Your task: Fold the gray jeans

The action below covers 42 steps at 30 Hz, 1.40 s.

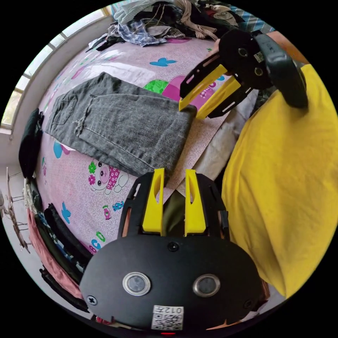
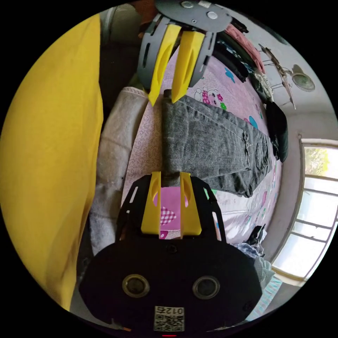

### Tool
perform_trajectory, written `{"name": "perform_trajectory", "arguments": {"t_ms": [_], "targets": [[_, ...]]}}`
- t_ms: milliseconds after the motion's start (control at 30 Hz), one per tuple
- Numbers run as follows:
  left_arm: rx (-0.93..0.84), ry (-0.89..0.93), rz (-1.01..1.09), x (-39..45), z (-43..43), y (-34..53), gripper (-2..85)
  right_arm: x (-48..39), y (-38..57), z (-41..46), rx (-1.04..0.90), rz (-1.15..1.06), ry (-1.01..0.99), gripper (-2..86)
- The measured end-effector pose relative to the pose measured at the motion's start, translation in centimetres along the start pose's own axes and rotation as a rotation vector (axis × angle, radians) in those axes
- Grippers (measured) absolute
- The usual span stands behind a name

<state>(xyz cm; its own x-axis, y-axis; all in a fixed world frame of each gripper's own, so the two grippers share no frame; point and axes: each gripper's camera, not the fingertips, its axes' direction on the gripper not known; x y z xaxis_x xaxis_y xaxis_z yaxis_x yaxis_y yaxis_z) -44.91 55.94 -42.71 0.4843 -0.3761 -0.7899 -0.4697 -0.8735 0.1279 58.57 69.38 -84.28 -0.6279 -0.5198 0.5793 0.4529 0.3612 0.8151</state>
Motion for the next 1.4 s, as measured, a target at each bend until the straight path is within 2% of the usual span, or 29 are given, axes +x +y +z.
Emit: {"name": "perform_trajectory", "arguments": {"t_ms": [167,333,567,667,833,933,1100,1300,1400], "targets": [[0.024,-0.112,-0.025,5.2,1.1,-1.0,10.2,-1.7,-0.2,0.3,-0.020,-0.001,0.028,4.8],[-0.003,-0.224,0.078,10.7,2.7,-3.6,9.7,1.4,1.2,-0.9,0.033,0.204,-0.174,3.4],[-0.102,-0.383,0.065,15.8,5.0,-8.2,3.9,3.3,2.7,-2.5,0.101,0.315,-0.266,3.6],[-0.076,-0.331,0.018,16.5,4.1,-9.1,2.0,2.9,3.3,-3.1,0.116,0.280,-0.214,4.8],[-0.040,-0.191,-0.028,15.9,1.8,-10.3,0.9,1.4,4.7,-5.6,0.203,0.180,0.042,9.0],[-0.026,-0.153,-0.027,15.7,0.5,-11.3,0.7,1.8,5.0,-5.2,0.195,0.137,0.122,10.2],[-0.027,-0.193,0.031,17.0,-2.0,-13.1,0.6,6.2,6.7,-5.3,0.219,0.234,0.123,11.6],[-0.020,-0.249,0.104,19.1,-6.2,-15.2,0.5,9.7,7.5,-4.2,0.197,0.128,0.198,10.1],[-0.021,-0.262,0.113,19.5,-8.6,-15.9,0.5,11.8,8.6,-2.8,0.140,0.113,0.154,7.6]]}}
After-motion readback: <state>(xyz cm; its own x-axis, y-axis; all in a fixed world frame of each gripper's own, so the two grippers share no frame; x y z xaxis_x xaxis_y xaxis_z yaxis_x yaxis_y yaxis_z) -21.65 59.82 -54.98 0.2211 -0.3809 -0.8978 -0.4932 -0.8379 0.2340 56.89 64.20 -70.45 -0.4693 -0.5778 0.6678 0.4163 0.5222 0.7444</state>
